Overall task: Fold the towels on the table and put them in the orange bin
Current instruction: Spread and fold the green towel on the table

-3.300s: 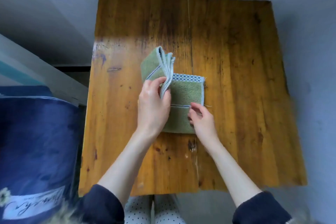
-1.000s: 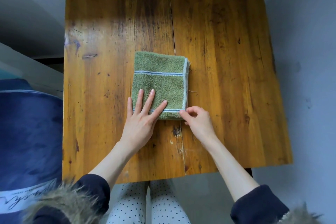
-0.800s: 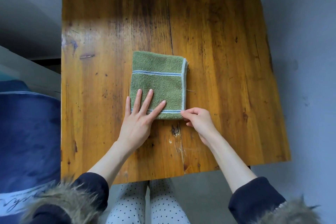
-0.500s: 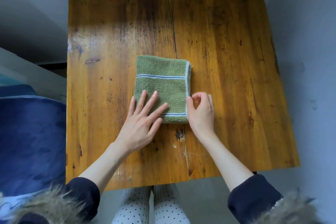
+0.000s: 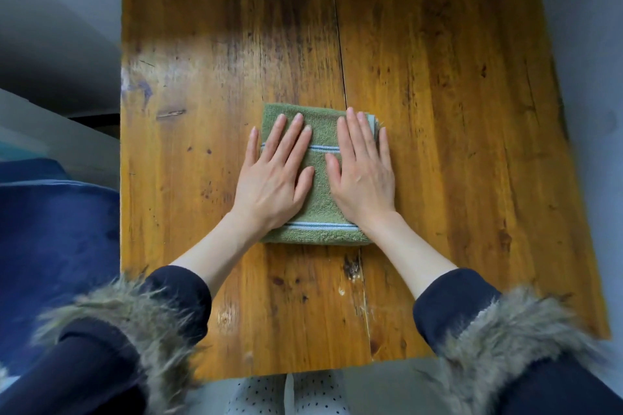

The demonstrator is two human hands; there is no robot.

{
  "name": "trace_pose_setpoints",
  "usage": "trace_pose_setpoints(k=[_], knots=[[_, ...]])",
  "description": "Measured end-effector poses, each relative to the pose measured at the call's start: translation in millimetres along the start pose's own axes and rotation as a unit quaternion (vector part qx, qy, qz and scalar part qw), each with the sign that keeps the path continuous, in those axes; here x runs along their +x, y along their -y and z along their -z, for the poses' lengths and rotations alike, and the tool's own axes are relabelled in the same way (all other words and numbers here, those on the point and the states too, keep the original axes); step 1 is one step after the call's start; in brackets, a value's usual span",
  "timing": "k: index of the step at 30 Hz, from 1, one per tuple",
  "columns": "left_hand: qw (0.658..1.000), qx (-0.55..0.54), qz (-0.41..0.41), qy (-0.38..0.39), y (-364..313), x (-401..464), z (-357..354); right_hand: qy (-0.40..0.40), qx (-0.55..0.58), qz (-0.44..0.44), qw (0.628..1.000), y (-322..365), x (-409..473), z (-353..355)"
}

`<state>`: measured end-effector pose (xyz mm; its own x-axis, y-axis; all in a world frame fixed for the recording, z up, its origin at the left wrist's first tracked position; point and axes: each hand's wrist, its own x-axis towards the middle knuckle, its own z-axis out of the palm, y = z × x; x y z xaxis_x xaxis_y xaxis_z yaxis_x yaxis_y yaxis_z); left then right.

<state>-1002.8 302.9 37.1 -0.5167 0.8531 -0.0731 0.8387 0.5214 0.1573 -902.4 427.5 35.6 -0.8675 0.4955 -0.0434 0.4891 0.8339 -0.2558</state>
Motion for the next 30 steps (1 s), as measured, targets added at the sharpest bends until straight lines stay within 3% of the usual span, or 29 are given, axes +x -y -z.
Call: trace_pose_setpoints(k=[7,12,20,23,26,30], knots=[[1.0,-0.001,0.007,0.006,-3.2,-3.0,2.2,0.031,-0.009,-0.008,0.999,0.9,0.7,2.6],[0.999,-0.022,0.029,0.01,-15.8,-34.8,1.6,0.007,0.017,-0.018,1.0,12.0,-28.6,9.9],[0.996,-0.017,0.041,0.076,-25.7,-53.5,5.2,0.09,0.014,-0.027,0.996,8.1,-58.8,4.6],[0.994,-0.078,0.039,0.072,-22.7,-54.5,10.2,0.059,0.104,-0.029,0.992,9.4,-56.6,13.6],[0.987,-0.155,0.032,0.035,-15.9,-53.4,21.1,-0.042,0.227,-0.138,0.963,11.1,-53.5,27.5],[0.959,-0.259,0.114,-0.028,-9.9,-40.0,33.5,0.023,0.296,-0.34,0.892,6.8,-37.2,40.1]])
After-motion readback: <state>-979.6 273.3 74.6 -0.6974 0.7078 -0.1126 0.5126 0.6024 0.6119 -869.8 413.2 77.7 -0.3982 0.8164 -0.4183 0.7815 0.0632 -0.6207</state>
